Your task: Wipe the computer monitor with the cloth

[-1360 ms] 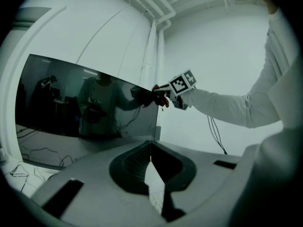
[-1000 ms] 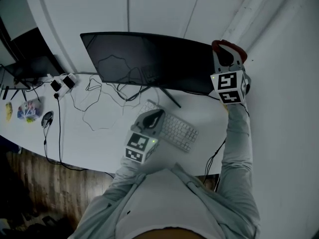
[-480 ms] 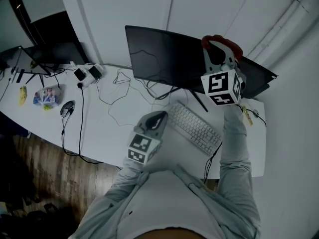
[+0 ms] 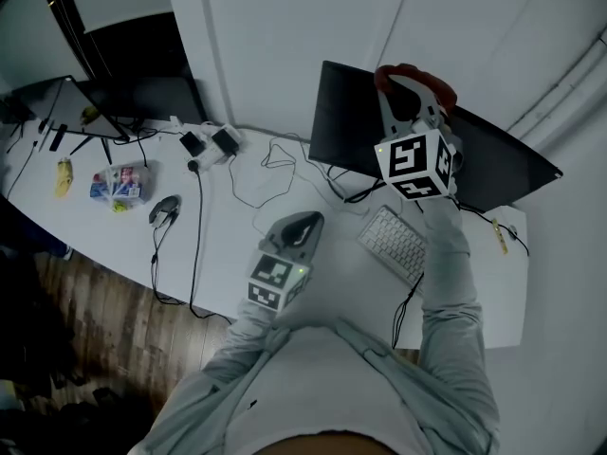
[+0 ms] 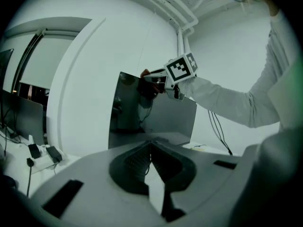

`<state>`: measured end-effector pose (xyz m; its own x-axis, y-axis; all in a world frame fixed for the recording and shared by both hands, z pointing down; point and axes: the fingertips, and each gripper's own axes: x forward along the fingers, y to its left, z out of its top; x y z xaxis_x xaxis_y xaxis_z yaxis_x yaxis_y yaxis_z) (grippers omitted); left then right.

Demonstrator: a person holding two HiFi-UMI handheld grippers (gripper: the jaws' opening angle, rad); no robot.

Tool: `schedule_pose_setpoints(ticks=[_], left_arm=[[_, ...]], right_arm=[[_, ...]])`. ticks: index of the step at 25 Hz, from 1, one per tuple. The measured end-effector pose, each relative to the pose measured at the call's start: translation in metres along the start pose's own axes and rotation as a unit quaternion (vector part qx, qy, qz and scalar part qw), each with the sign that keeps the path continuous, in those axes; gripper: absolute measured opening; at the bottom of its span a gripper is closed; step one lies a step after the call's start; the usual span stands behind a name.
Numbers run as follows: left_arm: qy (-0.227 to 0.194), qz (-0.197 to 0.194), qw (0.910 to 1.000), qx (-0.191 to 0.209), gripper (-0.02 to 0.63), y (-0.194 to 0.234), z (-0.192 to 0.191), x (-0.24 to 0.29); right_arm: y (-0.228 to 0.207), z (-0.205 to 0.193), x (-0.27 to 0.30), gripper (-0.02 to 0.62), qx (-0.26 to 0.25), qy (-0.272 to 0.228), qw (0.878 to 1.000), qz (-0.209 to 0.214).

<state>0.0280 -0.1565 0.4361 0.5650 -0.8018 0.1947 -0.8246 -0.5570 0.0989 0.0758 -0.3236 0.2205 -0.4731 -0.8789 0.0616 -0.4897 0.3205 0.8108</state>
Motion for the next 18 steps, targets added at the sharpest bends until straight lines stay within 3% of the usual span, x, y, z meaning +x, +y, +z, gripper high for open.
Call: schedule_pose_setpoints(ticks=[11,18], left_arm=[[-0.011,0.033,0.9994,-0.007,0.021,0.082,-0.001,-0.049],[-0.023,0.060,0.9978,-0.013,0.021,0.113,-0.002,-0.076]], right_arm=[[0.062,0.087,0.062,0.038,-0.034,-0.024,0.999,0.032],[0.111,0.107,0.084,0.037,-0.043,-0.012,0.996,0.076]])
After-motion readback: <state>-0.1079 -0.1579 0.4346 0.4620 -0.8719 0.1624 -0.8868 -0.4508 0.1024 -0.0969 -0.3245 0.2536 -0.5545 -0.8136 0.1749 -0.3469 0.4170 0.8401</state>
